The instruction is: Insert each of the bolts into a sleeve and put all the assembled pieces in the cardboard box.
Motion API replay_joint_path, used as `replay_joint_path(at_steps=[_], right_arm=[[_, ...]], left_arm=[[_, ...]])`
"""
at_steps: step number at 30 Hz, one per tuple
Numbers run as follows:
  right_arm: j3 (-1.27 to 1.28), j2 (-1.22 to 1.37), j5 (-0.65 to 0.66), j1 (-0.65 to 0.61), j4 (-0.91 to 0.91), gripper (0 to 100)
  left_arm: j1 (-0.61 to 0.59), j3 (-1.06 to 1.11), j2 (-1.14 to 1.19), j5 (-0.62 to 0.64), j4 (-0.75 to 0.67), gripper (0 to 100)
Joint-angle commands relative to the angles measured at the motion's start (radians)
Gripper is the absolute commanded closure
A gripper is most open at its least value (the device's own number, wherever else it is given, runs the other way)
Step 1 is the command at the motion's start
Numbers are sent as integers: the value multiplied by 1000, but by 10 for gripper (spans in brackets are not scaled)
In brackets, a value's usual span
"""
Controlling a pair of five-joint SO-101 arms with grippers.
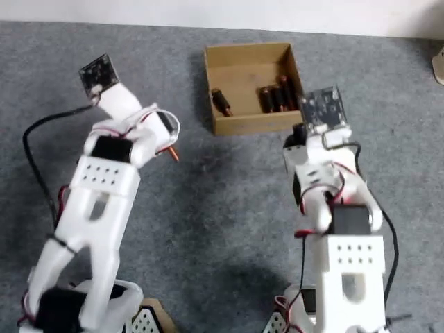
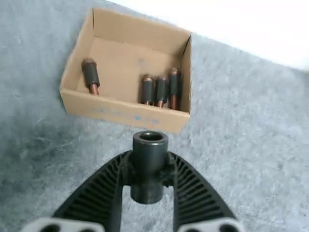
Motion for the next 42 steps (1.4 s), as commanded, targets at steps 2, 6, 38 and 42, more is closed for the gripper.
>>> replay_joint_path(at_steps=[2,6,38,42], right_arm=[[67,-142,-11,5,-25,994],[150,-239,-11,4,-27,994],[728,-851,-11,-137,-159,994],[759,-851,-11,-196,-159,994]], left_arm=[[16,33,-147,-2,-34,995],[16,81,-203,-2,-40,995],[143,579,-579,-80,-479,995],[143,628,-627,-80,-525,995]])
